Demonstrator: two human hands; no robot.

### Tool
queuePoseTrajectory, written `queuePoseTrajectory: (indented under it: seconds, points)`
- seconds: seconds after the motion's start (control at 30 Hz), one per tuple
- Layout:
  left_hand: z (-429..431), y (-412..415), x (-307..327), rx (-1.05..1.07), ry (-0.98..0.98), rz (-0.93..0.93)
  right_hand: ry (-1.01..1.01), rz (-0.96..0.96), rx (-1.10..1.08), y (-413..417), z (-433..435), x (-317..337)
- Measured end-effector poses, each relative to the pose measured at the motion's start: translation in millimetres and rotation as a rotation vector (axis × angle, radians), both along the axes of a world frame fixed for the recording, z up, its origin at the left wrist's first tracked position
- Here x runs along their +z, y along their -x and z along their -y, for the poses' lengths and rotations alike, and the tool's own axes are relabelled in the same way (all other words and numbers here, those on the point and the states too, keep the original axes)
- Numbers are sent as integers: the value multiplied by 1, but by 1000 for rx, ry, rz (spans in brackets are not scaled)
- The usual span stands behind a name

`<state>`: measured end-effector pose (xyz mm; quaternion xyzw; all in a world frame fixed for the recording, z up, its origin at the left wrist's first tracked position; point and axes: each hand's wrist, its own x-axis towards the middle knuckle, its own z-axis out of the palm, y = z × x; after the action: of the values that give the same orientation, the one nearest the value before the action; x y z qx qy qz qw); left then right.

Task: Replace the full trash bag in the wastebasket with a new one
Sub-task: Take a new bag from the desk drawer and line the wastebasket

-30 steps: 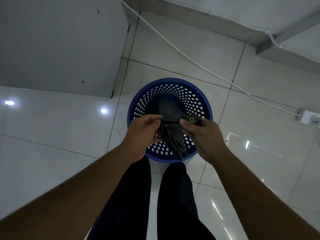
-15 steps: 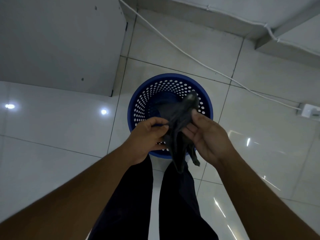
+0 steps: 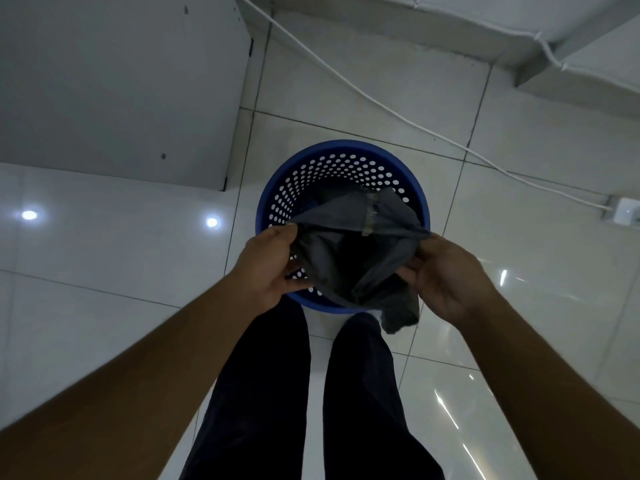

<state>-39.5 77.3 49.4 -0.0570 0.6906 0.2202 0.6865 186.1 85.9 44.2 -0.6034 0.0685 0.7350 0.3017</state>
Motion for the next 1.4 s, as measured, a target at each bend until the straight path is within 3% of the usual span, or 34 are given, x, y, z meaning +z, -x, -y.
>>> queuePoseTrajectory:
  seconds: [0.1, 0.23, 0.3, 0.37, 0.43, 0.53, 0.6, 0.7, 0.77, 0.87, 0.97, 1.07, 1.17, 1.3, 1.4]
  points:
    - [-4, 1, -1, 22, 109, 19, -11, -70, 142, -4, 2, 3]
    - [-8, 6, -4, 174, 152, 133, -47, 107, 828, -7, -2, 10]
    - [-11, 7, -2, 219, 125, 180, -5, 194, 971, -7, -3, 9]
    - [-12, 10, 3, 194, 98, 216, 82, 270, 880, -8, 0, 4]
    - [-9, 16, 4, 87, 78, 229, 166, 311, 647, -13, 3, -2]
    - [1, 23, -1, -327, 54, 46, 260, 89, 57, -22, 6, -14]
    - [11, 28, -8, -624, -28, -140, 298, -6, -148, -27, 10, -19]
    - [29, 38, -17, -748, -178, -250, 266, 81, 28, -29, 19, -26]
    - [41, 45, -23, -780, -217, -264, 225, 325, 308, -29, 24, -28]
    - [50, 54, -29, -502, -80, -166, 37, 639, 763, -33, 29, -28]
    - [54, 58, -35, -254, 30, -48, -134, 676, 1031, -40, 36, -33]
    - [56, 56, -43, -103, 26, -69, -163, 615, 950, -42, 38, -37]
    - [55, 55, -53, -195, -16, -275, -187, 546, 744, -43, 35, -39]
    - [44, 61, -61, -276, -136, -451, -381, 661, 934, -43, 19, -38]
    - [30, 70, -65, -326, -237, -506, -462, 752, 890, -38, -5, -40]
